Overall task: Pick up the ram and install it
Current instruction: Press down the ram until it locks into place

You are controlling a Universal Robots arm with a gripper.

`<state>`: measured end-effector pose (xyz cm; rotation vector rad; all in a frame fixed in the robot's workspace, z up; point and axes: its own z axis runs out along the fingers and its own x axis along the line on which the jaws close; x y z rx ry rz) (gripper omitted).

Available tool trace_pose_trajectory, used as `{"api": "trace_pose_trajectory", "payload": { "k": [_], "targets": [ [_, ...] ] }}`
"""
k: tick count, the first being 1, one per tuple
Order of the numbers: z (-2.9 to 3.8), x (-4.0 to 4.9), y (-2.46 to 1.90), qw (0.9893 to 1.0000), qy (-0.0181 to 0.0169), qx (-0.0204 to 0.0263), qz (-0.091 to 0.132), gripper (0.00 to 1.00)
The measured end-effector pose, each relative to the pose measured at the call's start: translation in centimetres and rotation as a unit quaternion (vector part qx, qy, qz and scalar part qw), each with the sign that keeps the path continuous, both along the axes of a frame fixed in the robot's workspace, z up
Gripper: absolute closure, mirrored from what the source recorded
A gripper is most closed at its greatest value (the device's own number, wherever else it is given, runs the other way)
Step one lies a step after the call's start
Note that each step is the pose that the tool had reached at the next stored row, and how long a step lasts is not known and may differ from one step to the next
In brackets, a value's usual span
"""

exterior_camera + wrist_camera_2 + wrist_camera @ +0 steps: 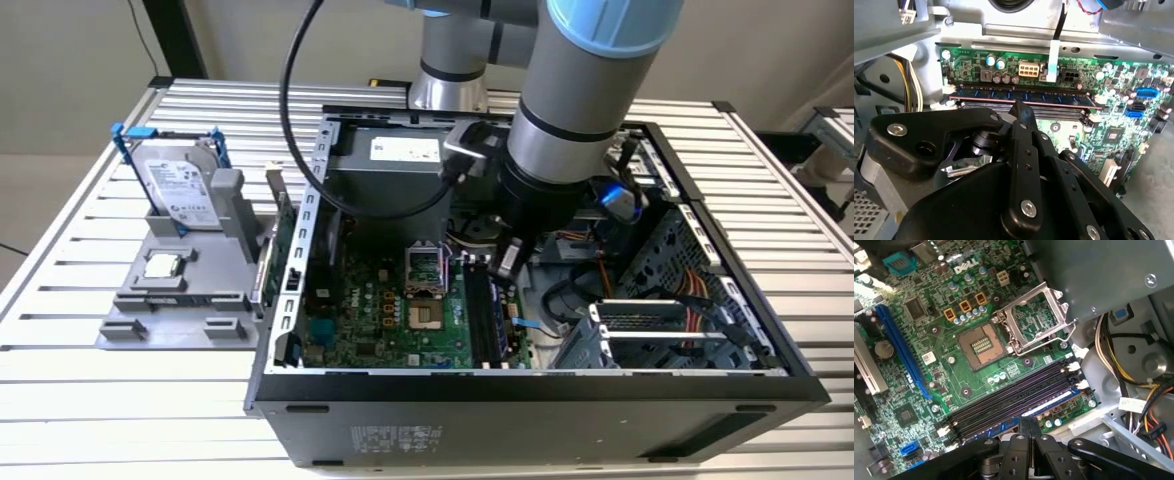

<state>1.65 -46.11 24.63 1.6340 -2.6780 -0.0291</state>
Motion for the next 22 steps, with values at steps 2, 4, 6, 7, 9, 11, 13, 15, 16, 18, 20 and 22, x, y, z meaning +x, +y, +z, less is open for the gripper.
{"api": "trace_pose_trajectory", "payload": {
  "k": [2, 4, 6, 7, 9, 11, 13, 15, 16, 18, 20, 22],
  "targets": [
    [0.0, 0.0, 0.0, 0.9999, 0.0, 0.0, 0.012, 1.0],
    [0.0, 0.0, 0.0, 0.9997, 0.0, 0.0, 0.024, 1.0],
    [0.0, 0.0, 0.0, 0.9993, 0.0, 0.0001, 0.037, 1.0],
    [0.0, 0.01, 0.0, 0.999, 0.0, 0.0, 0.044, 1.0],
    [0.0, 0.01, 0.0, 0.9983, 0.0, 0.0001, 0.059, 1.0],
    [-0.01, 0.02, 0.0, 0.9972, 0.0, 0.0001, 0.075, 1.0],
    [-0.01, 0.02, 0.0, 0.9959, 0.0, 0.0001, 0.091, 1.0],
    [-0.01, 0.02, 0.0, 0.9941, 0.0, 0.0001, 0.108, 1.0],
    [-0.01, 0.02, 0.0, 0.9932, 0.0, 0.0001, 0.116, 1.0],
    [-0.01, 0.02, 0.0, 0.991, 0.0, 0.0001, 0.134, 1.0],
    [-0.01, 0.02, 0.0, 0.9886, 0.0, 0.0001, 0.15, 1.0],
    [-0.01, 0.02, 0.0, 0.986, 0.0, 0.0001, 0.167, 1.0]
  ]
}}
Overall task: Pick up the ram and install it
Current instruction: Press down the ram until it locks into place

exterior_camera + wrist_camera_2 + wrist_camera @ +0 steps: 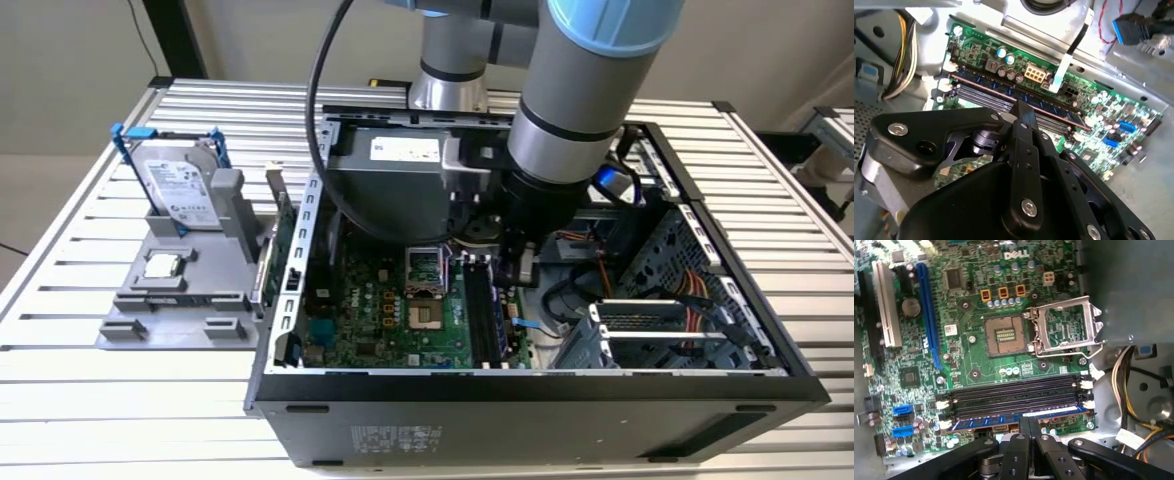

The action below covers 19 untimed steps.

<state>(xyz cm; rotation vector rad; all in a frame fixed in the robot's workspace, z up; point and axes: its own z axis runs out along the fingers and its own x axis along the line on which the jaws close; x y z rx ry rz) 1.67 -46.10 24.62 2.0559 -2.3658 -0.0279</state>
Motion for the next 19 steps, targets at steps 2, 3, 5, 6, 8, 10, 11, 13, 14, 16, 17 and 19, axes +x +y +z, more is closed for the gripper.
{"api": "trace_pose_trajectory", "payload": {
  "k": [2, 3, 5, 6, 8, 10, 11, 13, 14, 16, 17, 19],
  "targets": [
    [0.01, 0.0, 0.0, 0.9999, 0.0, -0.0001, 0.016, 1.0],
    [0.01, 0.0, 0.0, 0.9997, 0.0, -0.0001, 0.024, 1.0],
    [0.01, 0.0, 0.0, 0.9993, 0.0, -0.0001, 0.038, 1.0],
    [0.0, 0.0, 0.0, 0.999, 0.0, 0.0, 0.044, 1.0],
    [0.0, 0.0, 0.0, 0.9985, 0.0, 0.0, 0.055, 1.0],
    [0.0, 0.0, 0.0, 0.9982, 0.0, 0.0, 0.059, 1.0],
    [0.0, 0.0, 0.0, 0.9982, 0.0, 0.0, 0.059, 1.0],
    [0.0, 0.0, 0.0, 0.9982, 0.0, 0.0, 0.059, 1.0],
    [0.0, 0.0, -0.01, 0.9982, 0.0, 0.0, 0.059, 1.0],
    [0.0, 0.05, -0.08, 0.9982, 0.0001, 0.0, 0.059, 1.0],
    [0.0, 0.06, -0.14, 0.9982, 0.0002, 0.0, 0.059, 1.0],
    [0.0, 0.07, -0.27, 0.9982, 0.0003, 0.0, 0.059, 1.0]
  ]
}}
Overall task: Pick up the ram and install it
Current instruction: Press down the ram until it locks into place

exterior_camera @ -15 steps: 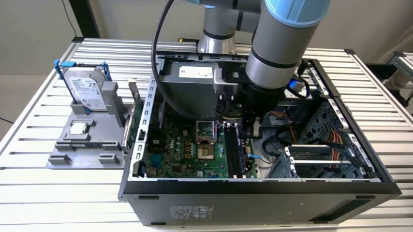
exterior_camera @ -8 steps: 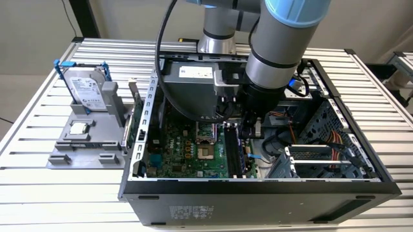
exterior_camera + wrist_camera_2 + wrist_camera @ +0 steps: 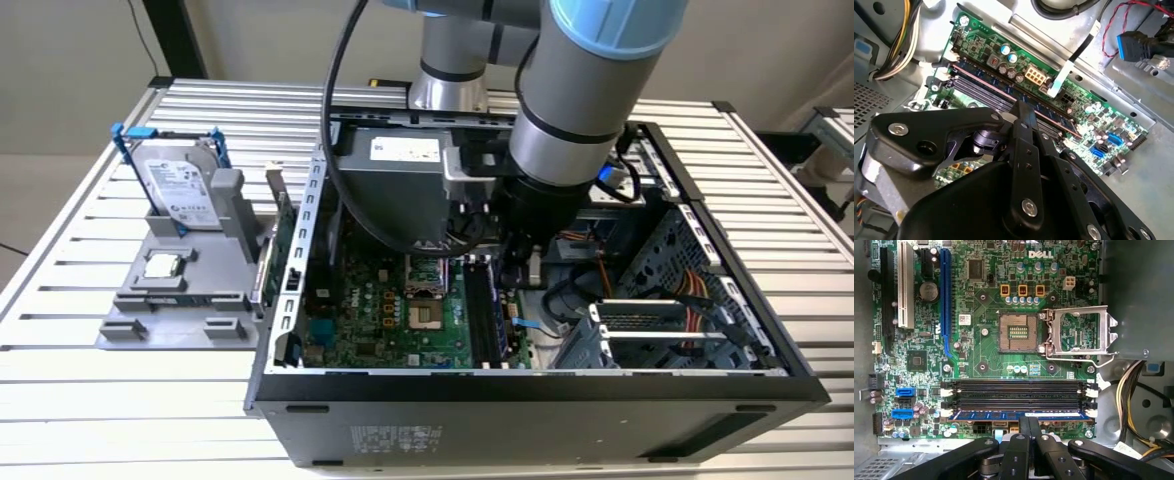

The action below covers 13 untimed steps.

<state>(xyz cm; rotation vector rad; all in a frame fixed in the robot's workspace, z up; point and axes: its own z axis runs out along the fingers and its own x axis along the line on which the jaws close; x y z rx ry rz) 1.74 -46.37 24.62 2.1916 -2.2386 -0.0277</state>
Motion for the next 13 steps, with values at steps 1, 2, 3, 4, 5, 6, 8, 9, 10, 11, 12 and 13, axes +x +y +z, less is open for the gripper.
{"api": "trace_pose_trajectory", "payload": {
  "k": [1, 2, 3, 4, 5, 6, 8, 9, 10, 11, 12, 13],
  "targets": [
    [-0.01, 0.0, -0.05, 1.0, 0.0, 0.0, 0.0, 1.0],
    [-0.03, 0.0, -0.09, 1.0, 0.0, 0.0001, 0.0, 1.0],
    [-0.04, 0.01, -0.16, 1.0, 0.0, 0.0, 0.0, 1.0],
    [-0.05, 0.01, -0.23, 1.0, 0.0, 0.0, 0.0, 1.0],
    [-0.06, 0.02, -0.31, 1.0, 0.0, 0.0, 0.0, 1.0],
    [-0.06, 0.02, -0.39, 1.0, 0.0, 0.0, 0.0, 1.0],
    [-0.07, 0.01, -0.51, 1.0, 0.0, -0.0001, 0.0, 1.0],
    [-0.07, 0.01, -0.53, 1.0, 0.0, 0.0, 0.0, 1.0],
    [-0.07, 0.02, -0.53, 1.0, 0.0, 0.0, 0.0, 1.0],
    [-0.07, 0.02, -0.53, 1.0, 0.0, 0.0, 0.0, 1.0],
    [-0.07, 0.02, -0.54, 1.0, 0.0, 0.0, 0.0, 1.0],
    [-0.07, 0.02, -0.55, 1.0, 0.0, 0.0, 0.0, 1.0]
  ]
}}
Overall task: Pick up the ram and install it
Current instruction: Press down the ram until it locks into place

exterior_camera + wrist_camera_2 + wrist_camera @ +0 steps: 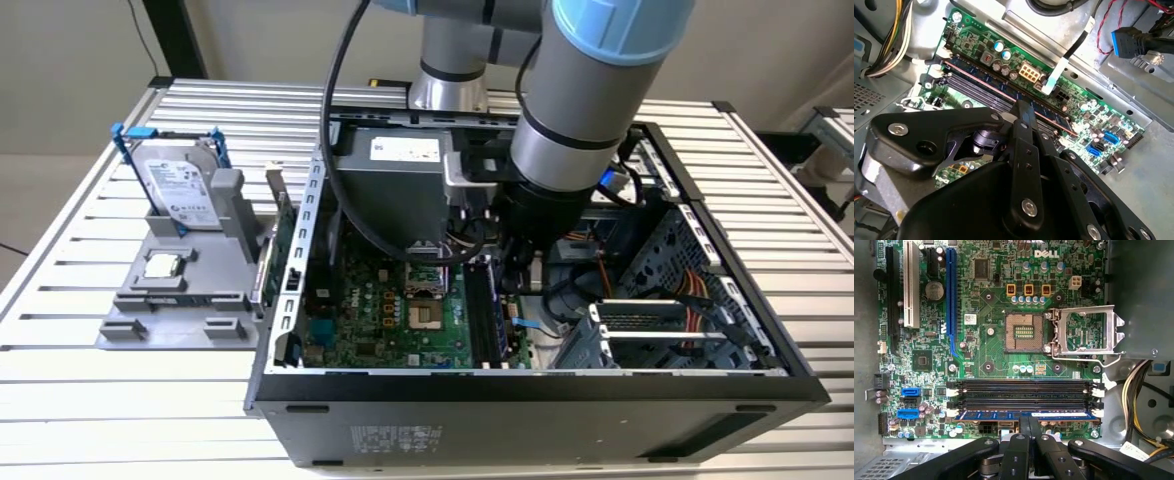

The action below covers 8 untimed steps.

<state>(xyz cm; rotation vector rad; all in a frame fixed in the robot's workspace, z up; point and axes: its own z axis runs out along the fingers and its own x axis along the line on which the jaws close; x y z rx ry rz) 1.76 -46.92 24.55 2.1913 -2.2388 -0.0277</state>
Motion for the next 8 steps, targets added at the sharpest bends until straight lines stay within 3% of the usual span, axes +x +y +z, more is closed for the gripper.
{"api": "trace_pose_trajectory", "payload": {
  "k": [8],
  "targets": [
    [-0.51, 0.0, -0.14, 1.0, 0.0008, 0.0, 0.0, 1.0]
  ]
}}
